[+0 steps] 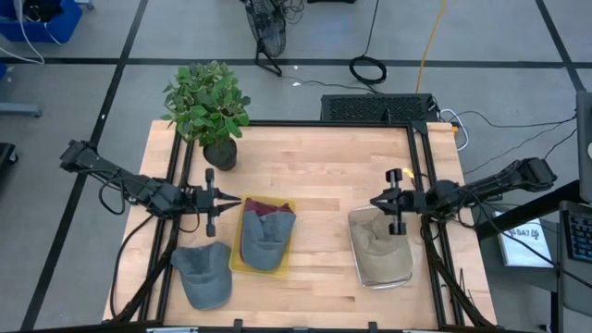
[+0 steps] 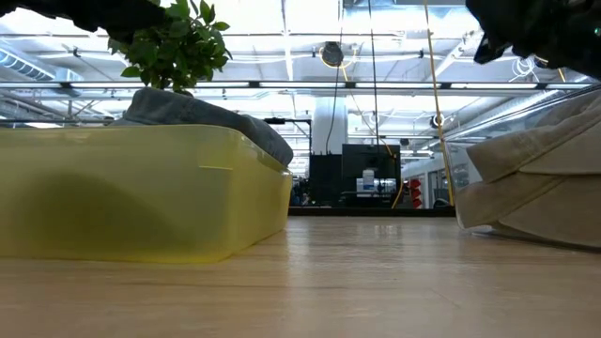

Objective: Pick & Place hat
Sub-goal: Put the blue cap into the yellow bin

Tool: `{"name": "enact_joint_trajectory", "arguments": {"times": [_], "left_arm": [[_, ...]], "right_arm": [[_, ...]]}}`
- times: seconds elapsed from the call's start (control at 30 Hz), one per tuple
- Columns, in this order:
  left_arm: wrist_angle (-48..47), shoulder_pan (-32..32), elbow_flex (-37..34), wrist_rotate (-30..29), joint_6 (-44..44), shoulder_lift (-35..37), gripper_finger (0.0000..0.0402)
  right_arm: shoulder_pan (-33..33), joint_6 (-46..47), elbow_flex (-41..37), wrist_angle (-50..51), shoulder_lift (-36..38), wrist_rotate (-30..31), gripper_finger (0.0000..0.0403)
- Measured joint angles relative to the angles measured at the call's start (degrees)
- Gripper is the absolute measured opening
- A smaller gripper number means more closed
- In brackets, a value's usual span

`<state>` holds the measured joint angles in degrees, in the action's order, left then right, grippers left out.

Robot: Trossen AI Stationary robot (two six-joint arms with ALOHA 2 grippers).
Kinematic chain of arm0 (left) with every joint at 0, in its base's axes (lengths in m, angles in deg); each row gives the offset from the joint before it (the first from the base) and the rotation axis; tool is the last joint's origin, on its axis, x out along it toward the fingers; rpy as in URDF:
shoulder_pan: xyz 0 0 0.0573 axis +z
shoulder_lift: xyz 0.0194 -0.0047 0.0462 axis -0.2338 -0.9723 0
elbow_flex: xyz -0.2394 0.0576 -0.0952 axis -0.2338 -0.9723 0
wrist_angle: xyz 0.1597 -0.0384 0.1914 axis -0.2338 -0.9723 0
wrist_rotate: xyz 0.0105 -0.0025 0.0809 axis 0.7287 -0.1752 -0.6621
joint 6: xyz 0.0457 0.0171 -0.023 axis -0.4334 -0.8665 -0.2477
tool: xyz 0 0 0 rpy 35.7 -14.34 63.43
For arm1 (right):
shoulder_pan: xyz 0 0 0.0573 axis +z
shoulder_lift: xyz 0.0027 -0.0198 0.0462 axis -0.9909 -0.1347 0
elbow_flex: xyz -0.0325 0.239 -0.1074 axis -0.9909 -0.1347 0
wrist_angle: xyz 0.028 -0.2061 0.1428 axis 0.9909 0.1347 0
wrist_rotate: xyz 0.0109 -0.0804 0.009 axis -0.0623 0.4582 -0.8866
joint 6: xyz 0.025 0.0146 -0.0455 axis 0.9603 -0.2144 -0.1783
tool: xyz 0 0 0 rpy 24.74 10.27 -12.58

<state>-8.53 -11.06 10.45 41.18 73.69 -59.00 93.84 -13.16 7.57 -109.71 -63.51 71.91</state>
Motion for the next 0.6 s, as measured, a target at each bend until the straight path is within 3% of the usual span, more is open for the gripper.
{"name": "enact_joint_trajectory", "arguments": {"times": [0.3,0.4,0.6], "left_arm": [[2.00,-0.96,0.14,-4.94,5.83,0.37,0.0029],[-2.81,-3.60,3.49,-7.26,8.98,0.44,0.0007],[-21.28,-13.96,17.22,-14.07,16.27,-4.04,0.0003]], "right_arm": [[0.01,-1.58,-0.09,2.04,2.48,-0.12,0.0000],[0.02,-0.93,-0.11,2.18,2.62,-0.14,0.0000],[0.04,-0.14,-0.15,2.15,2.66,-0.16,0.0000]]}}
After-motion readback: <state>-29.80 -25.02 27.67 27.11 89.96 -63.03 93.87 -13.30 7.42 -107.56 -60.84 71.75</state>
